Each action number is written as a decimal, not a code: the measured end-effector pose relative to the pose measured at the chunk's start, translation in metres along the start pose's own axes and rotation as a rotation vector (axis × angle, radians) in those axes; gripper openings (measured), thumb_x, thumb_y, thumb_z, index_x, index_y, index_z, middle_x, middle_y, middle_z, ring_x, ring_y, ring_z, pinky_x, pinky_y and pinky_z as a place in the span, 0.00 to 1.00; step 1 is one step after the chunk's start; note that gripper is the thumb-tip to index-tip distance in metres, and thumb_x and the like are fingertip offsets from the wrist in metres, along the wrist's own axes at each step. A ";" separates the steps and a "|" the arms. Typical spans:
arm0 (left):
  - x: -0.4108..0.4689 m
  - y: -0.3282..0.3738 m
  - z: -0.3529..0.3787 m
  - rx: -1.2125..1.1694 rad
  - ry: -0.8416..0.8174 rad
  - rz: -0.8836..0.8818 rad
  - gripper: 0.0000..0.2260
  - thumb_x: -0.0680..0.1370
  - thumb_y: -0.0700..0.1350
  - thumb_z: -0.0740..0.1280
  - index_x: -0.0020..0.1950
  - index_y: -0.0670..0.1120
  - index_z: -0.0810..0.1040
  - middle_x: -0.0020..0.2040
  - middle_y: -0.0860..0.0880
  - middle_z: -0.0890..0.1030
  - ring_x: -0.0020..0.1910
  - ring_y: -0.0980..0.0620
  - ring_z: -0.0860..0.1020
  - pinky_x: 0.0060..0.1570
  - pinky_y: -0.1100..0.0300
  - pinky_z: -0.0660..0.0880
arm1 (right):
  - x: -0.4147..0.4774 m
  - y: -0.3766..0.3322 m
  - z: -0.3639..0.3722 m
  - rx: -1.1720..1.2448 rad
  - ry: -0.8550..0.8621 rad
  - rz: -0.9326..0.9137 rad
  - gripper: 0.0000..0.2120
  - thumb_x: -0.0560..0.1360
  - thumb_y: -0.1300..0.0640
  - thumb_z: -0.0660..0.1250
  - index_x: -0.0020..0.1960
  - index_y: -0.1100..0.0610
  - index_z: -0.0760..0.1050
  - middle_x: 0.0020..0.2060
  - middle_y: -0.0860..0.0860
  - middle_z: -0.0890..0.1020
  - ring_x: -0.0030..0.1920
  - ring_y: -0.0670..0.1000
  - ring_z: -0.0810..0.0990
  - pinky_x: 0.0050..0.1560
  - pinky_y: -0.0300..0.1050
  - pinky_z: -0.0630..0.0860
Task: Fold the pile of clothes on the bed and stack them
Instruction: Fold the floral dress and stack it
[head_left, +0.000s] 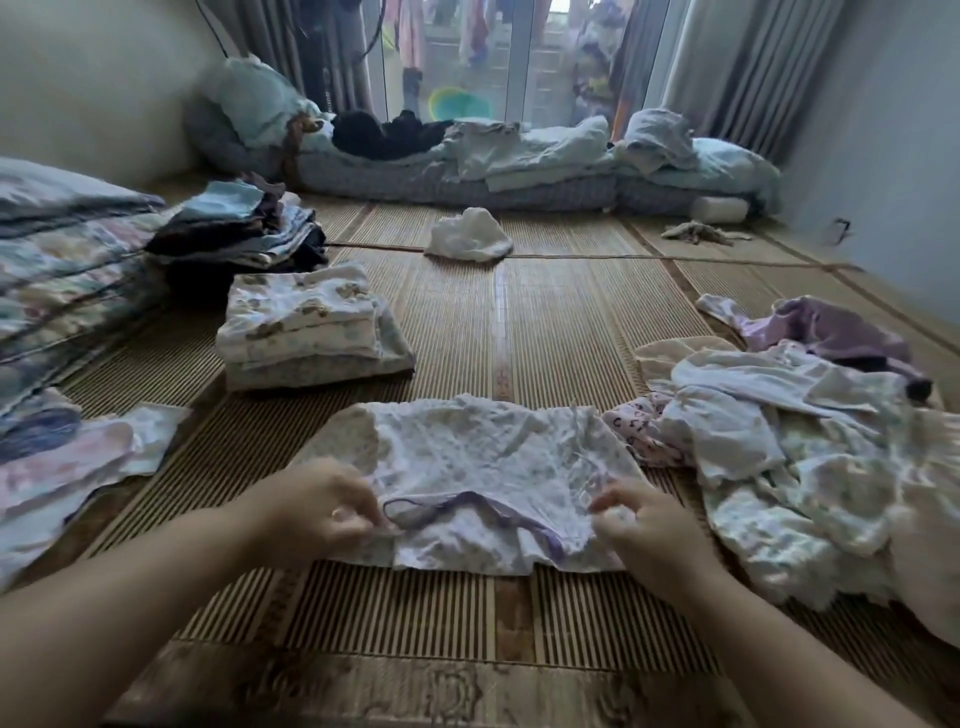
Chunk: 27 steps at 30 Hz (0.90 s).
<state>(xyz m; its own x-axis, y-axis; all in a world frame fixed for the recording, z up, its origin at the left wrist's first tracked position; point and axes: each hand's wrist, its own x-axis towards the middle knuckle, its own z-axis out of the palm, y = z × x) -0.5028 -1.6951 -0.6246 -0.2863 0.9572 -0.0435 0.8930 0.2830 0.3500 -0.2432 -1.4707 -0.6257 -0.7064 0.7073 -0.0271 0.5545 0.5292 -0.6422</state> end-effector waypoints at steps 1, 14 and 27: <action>0.008 -0.002 -0.004 -0.011 0.072 0.029 0.18 0.69 0.63 0.60 0.47 0.56 0.83 0.45 0.60 0.78 0.47 0.66 0.71 0.47 0.65 0.69 | 0.004 -0.009 0.007 0.035 0.144 -0.020 0.10 0.71 0.57 0.69 0.51 0.50 0.81 0.54 0.49 0.82 0.50 0.45 0.77 0.46 0.36 0.69; 0.074 -0.034 0.041 0.160 -0.217 -0.239 0.37 0.69 0.75 0.45 0.76 0.65 0.46 0.79 0.55 0.40 0.77 0.50 0.41 0.74 0.45 0.46 | 0.120 -0.037 0.116 -0.350 -0.219 0.161 0.47 0.62 0.19 0.47 0.76 0.37 0.42 0.77 0.57 0.38 0.73 0.66 0.30 0.66 0.72 0.34; 0.037 0.111 0.046 0.078 -0.509 -0.365 0.38 0.69 0.72 0.61 0.73 0.67 0.47 0.79 0.44 0.43 0.76 0.39 0.45 0.71 0.36 0.54 | 0.204 -0.036 0.061 -0.903 -0.495 -0.602 0.48 0.57 0.18 0.48 0.73 0.31 0.40 0.78 0.48 0.42 0.77 0.56 0.37 0.73 0.67 0.41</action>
<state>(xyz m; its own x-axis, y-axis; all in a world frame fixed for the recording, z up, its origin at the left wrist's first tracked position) -0.3981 -1.6251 -0.6302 -0.3935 0.7015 -0.5942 0.7970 0.5825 0.1599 -0.4344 -1.3737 -0.6547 -0.9421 0.0794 -0.3258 0.0447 0.9926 0.1125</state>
